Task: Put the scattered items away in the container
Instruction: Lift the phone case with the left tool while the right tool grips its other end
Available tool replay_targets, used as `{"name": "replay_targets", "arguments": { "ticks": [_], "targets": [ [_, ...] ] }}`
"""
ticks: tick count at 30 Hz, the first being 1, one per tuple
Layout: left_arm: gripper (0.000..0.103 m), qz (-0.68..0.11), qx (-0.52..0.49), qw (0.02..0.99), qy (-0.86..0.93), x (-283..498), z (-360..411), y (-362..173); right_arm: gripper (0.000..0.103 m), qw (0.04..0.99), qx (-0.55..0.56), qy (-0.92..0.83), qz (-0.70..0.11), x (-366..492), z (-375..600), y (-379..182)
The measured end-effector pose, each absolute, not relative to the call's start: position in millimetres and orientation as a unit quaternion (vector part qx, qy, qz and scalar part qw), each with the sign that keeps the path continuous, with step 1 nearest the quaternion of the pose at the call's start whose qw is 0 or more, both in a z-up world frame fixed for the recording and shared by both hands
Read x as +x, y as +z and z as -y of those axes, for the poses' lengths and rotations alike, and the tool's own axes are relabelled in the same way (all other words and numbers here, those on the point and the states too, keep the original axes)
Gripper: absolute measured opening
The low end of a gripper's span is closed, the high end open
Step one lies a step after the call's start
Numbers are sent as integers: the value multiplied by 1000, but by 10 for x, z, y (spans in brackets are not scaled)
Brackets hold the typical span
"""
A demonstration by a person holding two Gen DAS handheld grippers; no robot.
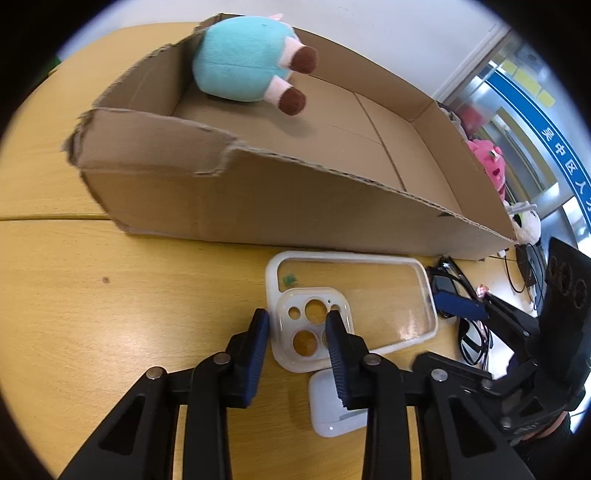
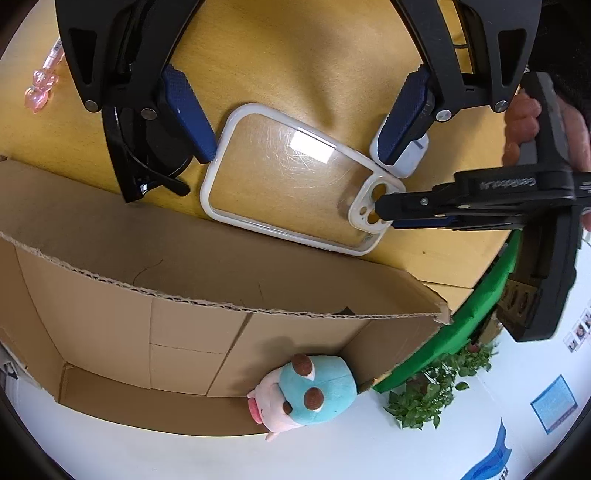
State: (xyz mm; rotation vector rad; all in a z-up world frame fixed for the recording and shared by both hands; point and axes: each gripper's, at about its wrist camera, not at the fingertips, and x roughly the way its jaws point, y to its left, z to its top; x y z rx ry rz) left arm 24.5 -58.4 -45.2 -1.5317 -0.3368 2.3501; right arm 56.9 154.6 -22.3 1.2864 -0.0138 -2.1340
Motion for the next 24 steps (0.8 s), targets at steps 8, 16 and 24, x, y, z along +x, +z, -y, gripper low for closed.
{"name": "replay_targets", "arguments": {
  "ticks": [8, 16, 24],
  "targets": [
    [29, 105, -527, 182, 823, 471, 651, -359, 92, 354, 480, -802, 40, 711, -1635, -171],
    [29, 43, -539, 231, 809, 748, 511, -357, 92, 386, 482, -786, -14, 989, -1674, -132],
    [35, -8, -537, 275, 797, 722, 522, -353, 92, 421, 493, -759, -61, 1063, -1666, -194]
  ]
}}
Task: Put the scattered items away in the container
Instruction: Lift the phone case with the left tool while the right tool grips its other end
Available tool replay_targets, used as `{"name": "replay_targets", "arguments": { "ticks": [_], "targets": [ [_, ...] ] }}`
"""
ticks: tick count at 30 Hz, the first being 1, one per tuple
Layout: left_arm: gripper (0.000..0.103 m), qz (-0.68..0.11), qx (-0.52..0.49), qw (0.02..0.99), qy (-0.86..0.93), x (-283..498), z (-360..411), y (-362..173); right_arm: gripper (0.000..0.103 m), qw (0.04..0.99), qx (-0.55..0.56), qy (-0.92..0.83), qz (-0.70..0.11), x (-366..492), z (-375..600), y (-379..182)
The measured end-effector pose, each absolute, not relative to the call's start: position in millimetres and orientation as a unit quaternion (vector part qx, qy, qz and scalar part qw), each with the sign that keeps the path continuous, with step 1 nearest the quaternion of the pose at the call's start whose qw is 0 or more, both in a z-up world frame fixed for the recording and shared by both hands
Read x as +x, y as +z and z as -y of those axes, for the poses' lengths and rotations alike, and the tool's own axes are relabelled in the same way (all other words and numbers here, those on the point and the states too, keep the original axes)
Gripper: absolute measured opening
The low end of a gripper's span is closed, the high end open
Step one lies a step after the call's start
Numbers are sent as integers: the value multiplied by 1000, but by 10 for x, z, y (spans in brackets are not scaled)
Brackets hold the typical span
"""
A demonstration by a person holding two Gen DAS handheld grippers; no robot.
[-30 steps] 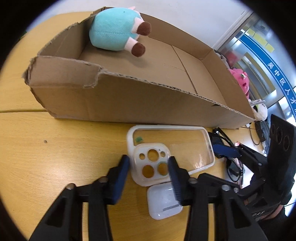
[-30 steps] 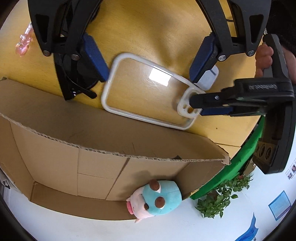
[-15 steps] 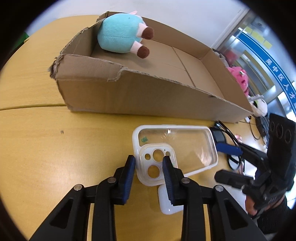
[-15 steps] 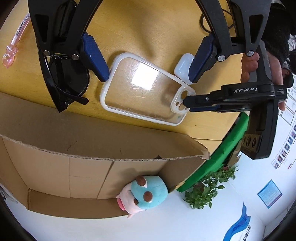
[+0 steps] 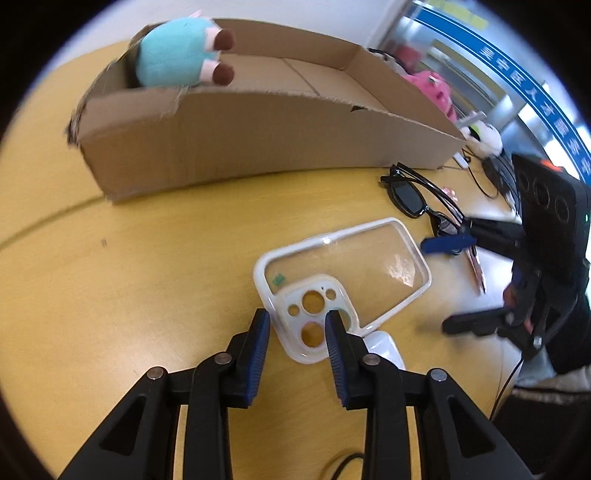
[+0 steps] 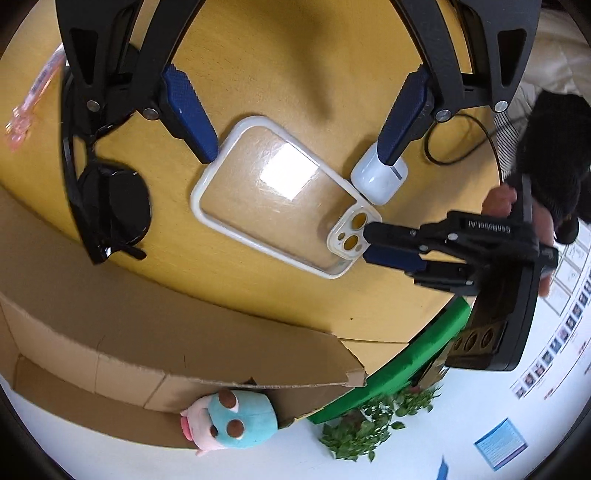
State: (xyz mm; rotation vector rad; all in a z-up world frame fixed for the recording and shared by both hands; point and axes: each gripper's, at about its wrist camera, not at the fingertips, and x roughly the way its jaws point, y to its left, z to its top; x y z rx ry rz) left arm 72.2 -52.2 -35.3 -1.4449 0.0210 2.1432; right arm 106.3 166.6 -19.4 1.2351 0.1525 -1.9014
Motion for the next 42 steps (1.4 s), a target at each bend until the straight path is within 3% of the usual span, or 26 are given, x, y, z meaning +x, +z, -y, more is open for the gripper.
{"name": "replay_targets", "arguments": {
  "ticks": [2, 4, 8, 13, 16, 18, 26, 36, 42],
  "targets": [
    [59, -39, -528, 288, 798, 688, 494, -319, 95, 423, 473, -765, -109, 1039, -1654, -97],
    [64, -75, -521, 310, 792, 658, 430, -321, 99, 439, 449, -760, -169, 1030, -1599, -9],
    [65, -141, -513, 370, 761, 633, 290, -394, 102, 473, 420, -722, -281, 1066, -1453, -18],
    [72, -162, -510, 415, 735, 546, 258, -427, 102, 507, 401, -678, -349, 986, -1319, -97],
    [73, -174, -508, 430, 726, 539, 239, -427, 99, 524, 418, -652, -355, 842, -1262, -199],
    [73, -186, -508, 442, 716, 575, 227, -421, 86, 536, 432, -623, -371, 792, -1229, -321],
    [81, -249, -489, 474, 688, 646, 146, -448, 85, 563, 416, -592, -400, 774, -1182, -327],
    [77, -248, -469, 503, 682, 652, 135, -344, 84, 573, 414, -587, -394, 695, -1368, -234],
    [77, -264, -429, 492, 710, 680, 118, 34, 84, 570, 390, -604, -398, 574, -1533, 69]
  ]
}}
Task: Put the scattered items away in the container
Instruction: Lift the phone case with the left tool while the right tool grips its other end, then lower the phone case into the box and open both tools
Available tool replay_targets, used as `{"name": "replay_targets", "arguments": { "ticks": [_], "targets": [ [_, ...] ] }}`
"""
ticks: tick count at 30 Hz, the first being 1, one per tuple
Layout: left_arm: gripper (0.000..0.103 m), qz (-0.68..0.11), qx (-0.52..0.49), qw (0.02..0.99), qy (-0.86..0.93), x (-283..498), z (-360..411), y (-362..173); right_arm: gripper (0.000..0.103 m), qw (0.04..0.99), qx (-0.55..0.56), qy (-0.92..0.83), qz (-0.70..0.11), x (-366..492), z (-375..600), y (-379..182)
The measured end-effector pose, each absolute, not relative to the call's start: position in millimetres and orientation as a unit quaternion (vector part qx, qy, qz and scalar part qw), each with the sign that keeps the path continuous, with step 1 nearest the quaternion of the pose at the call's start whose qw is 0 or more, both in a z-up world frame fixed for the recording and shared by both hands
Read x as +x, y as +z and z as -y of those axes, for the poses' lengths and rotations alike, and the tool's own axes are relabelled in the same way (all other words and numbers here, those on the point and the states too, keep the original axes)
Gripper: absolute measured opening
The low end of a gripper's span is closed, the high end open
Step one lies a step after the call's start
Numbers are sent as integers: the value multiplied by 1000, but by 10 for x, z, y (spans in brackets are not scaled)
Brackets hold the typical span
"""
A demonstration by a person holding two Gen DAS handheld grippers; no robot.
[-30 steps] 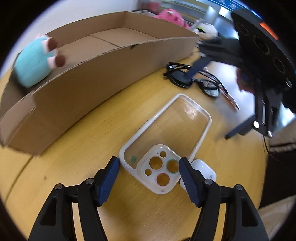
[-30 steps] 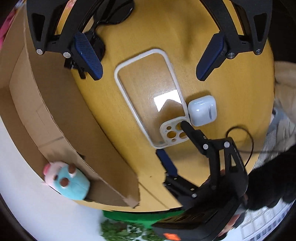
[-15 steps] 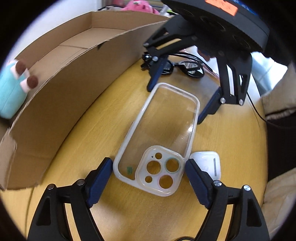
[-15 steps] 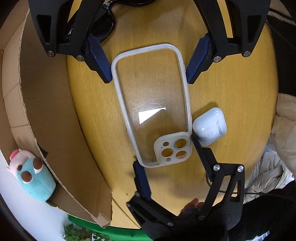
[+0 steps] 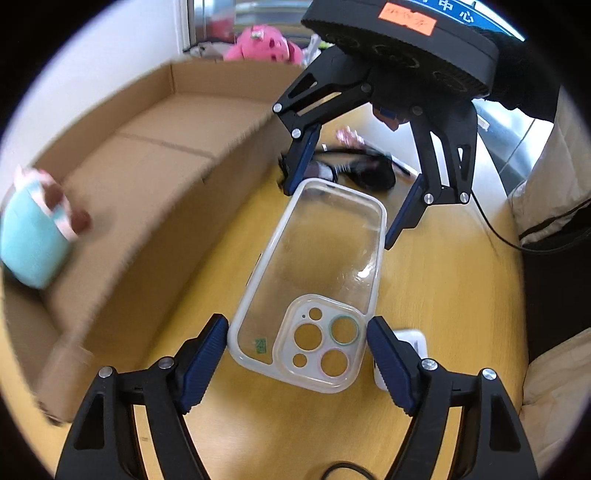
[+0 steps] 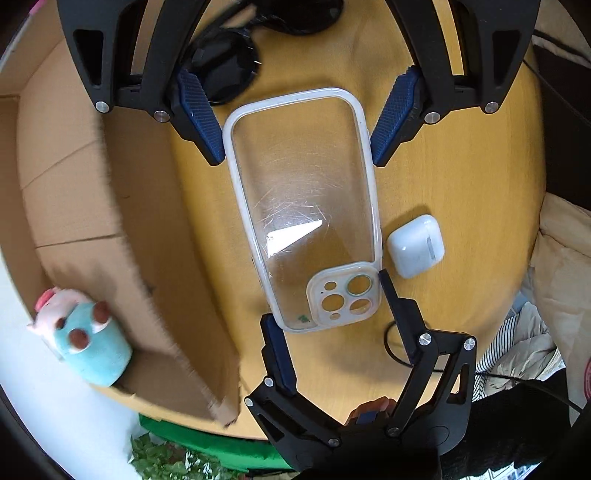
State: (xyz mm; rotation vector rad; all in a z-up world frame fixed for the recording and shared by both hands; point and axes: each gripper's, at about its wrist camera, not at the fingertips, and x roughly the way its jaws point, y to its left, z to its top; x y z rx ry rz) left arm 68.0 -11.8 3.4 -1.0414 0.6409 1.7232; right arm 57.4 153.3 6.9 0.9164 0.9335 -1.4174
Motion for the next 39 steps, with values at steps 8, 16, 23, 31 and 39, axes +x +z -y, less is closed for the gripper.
{"name": "replay_targets", "arguments": {
  "ticks": [8, 16, 23, 31, 39],
  "targets": [
    [77, -313, -351, 471, 746, 639, 4, 887, 84, 548, 336, -639, -422, 260, -1721, 930],
    [77, -357, -296, 448, 764, 242, -301, 1549, 84, 500, 294, -671, -461, 61, -1729, 1590],
    [77, -381, -296, 434, 761, -555, -598, 1560, 84, 469, 299, -673, -488, -846, -1671, 1647],
    [5, -367, -369, 431, 737, -1591, -791, 1077, 84, 476, 339, -674, -452, -1805, -1761, 1116],
    [5, -376, -428, 435, 697, -1968, -1041, 225, 14, 476, 367, -674, -431, -2418, -1724, 488]
  ]
}}
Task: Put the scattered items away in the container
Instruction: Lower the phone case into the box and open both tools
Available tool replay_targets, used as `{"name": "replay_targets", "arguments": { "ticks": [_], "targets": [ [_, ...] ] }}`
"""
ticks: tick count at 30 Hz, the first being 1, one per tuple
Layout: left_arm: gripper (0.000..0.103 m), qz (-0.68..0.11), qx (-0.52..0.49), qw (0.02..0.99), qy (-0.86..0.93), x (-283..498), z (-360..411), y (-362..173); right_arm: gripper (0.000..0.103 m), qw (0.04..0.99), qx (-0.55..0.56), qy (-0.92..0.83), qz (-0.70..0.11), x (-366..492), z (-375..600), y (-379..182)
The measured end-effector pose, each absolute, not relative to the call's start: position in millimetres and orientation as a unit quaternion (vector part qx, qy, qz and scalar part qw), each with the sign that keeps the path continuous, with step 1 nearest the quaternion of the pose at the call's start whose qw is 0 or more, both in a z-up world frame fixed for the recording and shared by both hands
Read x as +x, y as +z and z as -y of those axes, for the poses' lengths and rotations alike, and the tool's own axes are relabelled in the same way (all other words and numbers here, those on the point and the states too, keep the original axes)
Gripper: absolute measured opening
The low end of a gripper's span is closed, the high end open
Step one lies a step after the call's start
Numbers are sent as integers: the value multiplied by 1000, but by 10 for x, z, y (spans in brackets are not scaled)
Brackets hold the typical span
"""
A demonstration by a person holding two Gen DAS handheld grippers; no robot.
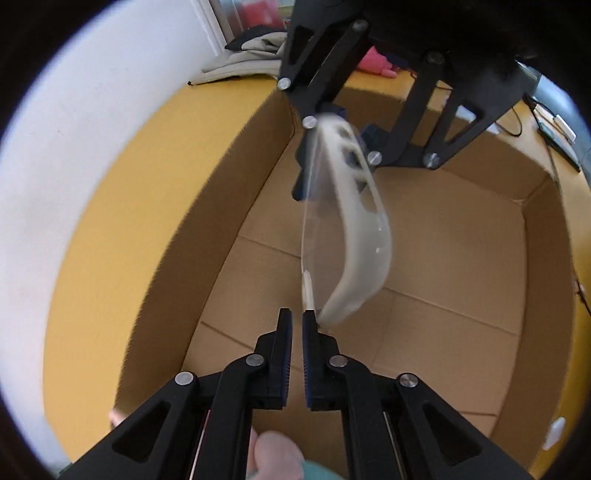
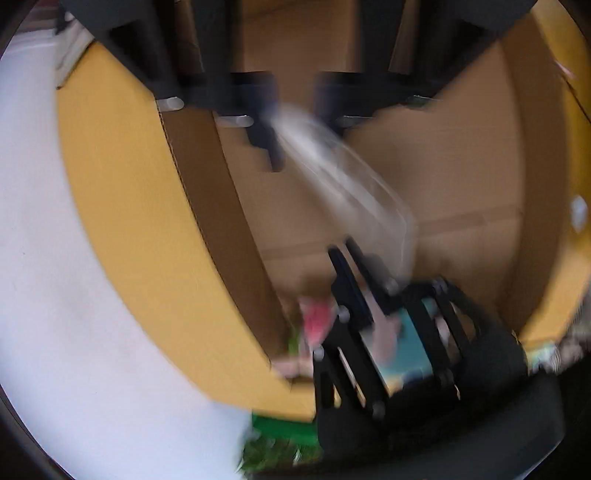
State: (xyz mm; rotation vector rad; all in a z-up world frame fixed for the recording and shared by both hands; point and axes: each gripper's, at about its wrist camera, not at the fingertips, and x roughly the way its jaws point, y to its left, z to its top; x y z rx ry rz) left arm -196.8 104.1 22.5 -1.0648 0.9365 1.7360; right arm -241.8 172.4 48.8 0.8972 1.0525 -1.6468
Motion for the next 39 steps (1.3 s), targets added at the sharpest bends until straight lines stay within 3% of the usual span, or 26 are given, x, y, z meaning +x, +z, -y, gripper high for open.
{"name": "replay_targets", "arguments": {
  "ticks": [5, 10, 11, 12, 15, 18, 20, 22, 28, 35, 39],
  "targets": [
    [5, -353, -428, 443, 704, -1925, -923, 206, 14, 472, 394, -653, -442, -2415, -1757, 153],
    [5, -310, -416, 433, 737, -1812, -612, 450, 17, 478, 401, -666, -409, -2362, -1863, 288],
    [5, -300, -411, 430, 746, -1777, -543, 515, 24, 480, 405, -669, -398, -2351, -1893, 341],
    [5, -291, -408, 428, 752, -1743, -492, 571, 39, 481, 410, -673, -384, -2335, -1931, 397],
    [5, -267, -404, 430, 762, -1597, -367, 682, 63, 473, 423, -685, -358, -2292, -2050, 508],
    [15, -260, -408, 432, 761, -1480, -369, 711, 69, 460, 433, -695, -344, -2182, -2123, 571],
    [38, -257, -412, 427, 763, -1583, -459, 695, 69, 445, 438, -706, -334, -2162, -2184, 598],
    [45, -252, -415, 425, 764, -1613, -535, 582, 69, 441, 444, -713, -317, -2211, -2223, 620],
    [45, -264, -432, 408, 759, -1895, -820, 367, 70, 434, 473, -708, -294, -2409, -1999, 243],
    [45, -299, -488, 416, 707, -2128, -1005, -5, 94, 466, 449, -661, -379, -2403, -1713, -81],
    [45, -301, -522, 430, 672, -2265, -1140, -178, 95, 468, 446, -633, -426, -2422, -1561, -280]
  ]
}}
